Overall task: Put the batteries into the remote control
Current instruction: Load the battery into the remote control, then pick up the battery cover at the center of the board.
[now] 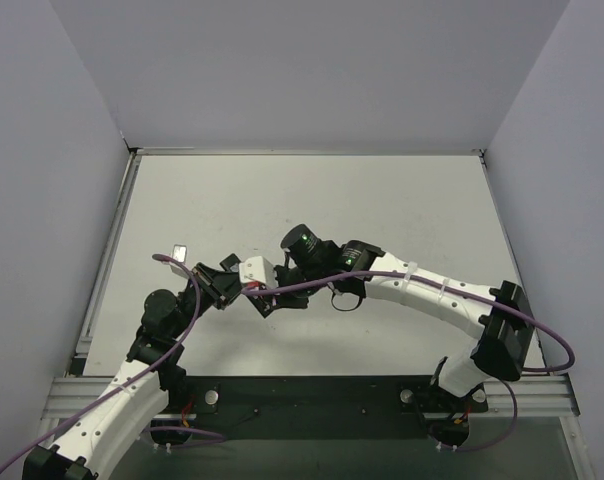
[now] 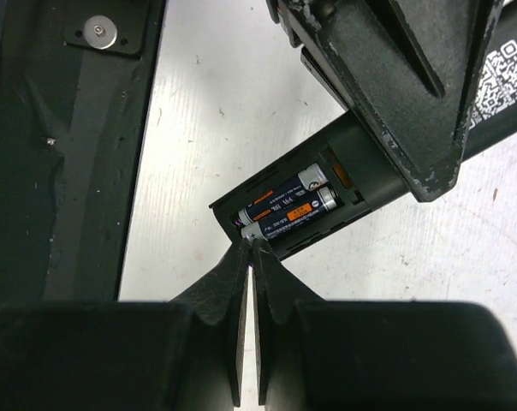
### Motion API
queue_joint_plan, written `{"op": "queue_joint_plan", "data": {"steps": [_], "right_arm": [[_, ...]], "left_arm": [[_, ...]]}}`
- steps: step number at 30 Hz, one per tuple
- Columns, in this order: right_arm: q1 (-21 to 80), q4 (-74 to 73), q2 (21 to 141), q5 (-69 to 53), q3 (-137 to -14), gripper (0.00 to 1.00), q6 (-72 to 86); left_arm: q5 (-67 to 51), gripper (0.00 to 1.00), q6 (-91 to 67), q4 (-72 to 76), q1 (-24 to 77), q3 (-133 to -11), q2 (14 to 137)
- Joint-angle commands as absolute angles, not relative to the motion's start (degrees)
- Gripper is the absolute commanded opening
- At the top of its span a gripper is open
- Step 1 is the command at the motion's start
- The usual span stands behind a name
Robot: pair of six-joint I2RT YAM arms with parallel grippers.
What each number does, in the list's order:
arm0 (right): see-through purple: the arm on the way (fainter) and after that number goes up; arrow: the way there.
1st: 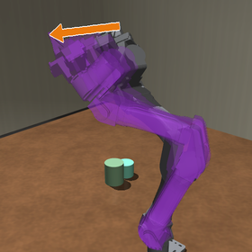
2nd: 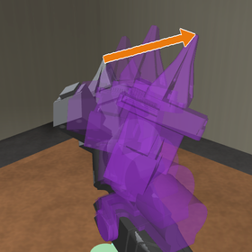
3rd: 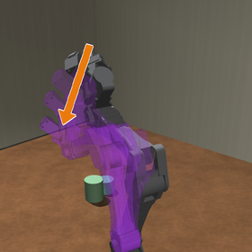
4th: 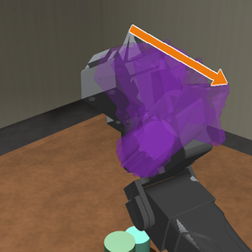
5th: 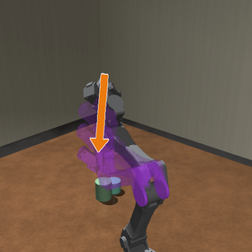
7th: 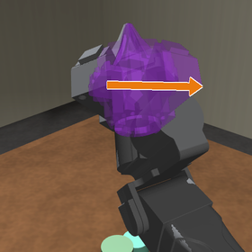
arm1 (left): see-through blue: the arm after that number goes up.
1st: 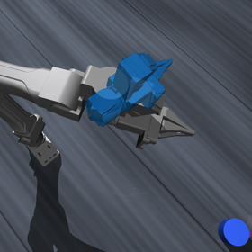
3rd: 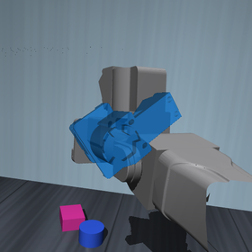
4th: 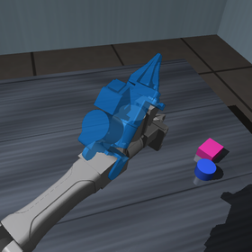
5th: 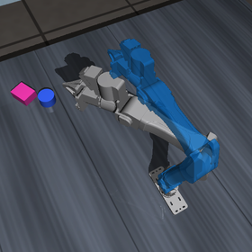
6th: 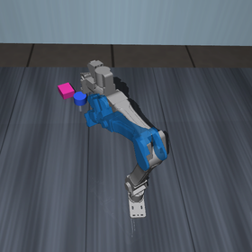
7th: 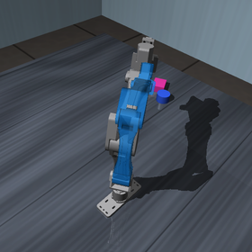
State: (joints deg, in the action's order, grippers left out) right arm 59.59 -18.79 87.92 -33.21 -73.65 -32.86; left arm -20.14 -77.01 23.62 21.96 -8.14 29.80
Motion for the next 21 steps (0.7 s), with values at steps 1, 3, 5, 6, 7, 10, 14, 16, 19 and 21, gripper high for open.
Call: {"op": "queue_joint_plan", "data": {"steps": [1, 3, 5, 6, 7, 10, 14, 16, 19, 21], "right_arm": [[59.59, -13.55, 92.37, -22.60, -74.88, 0.00, -28.92], [59.76, -12.40, 92.46, -20.40, -74.88, 0.00, -27.08], [59.77, -11.17, 92.72, -18.03, -74.97, 0.00, -24.53], [59.77, -10.90, 92.81, -17.32, -74.97, 0.00, -23.65], [59.85, -10.46, 92.99, -16.62, -75.06, 0.00, -22.08], [60.12, -8.97, 93.43, -14.07, -74.88, 0.00, -18.65], [60.38, -8.26, 94.13, -12.22, -75.06, 0.00, -15.48], [60.47, -8.44, 93.87, -12.22, -75.06, 0.00, -14.59], [60.29, -8.52, 92.29, -10.65, -74.71, 0.00, -13.28], [59.51, -8.61, 91.15, -9.41, -74.36, 0.00, -11.53]], "left_arm": [[-27.33, 0.00, -84.73, 36.30, 23.38, -11.60, 27.69], [-27.16, 0.00, -84.90, 36.30, 23.38, -11.60, 27.51], [-26.90, 0.00, -85.08, 36.39, 23.38, -11.43, 27.51], [-26.89, 0.00, -85.17, 36.47, 23.38, -11.34, 27.51], [-26.72, 0.00, -85.25, 36.56, 23.38, -11.25, 27.51], [-26.28, 0.00, -85.52, 37.26, 23.38, -10.99, 27.51], [-26.10, 0.00, -85.43, 37.97, 23.47, -10.90, 27.60], [-25.84, 0.00, -84.55, 37.71, 23.47, -10.72, 27.33], [-25.05, 0.00, -81.84, 34.90, 23.47, -10.72, 26.72], [-24.35, 0.00, -79.29, 32.01, 23.47, -10.72, 26.19]]}}
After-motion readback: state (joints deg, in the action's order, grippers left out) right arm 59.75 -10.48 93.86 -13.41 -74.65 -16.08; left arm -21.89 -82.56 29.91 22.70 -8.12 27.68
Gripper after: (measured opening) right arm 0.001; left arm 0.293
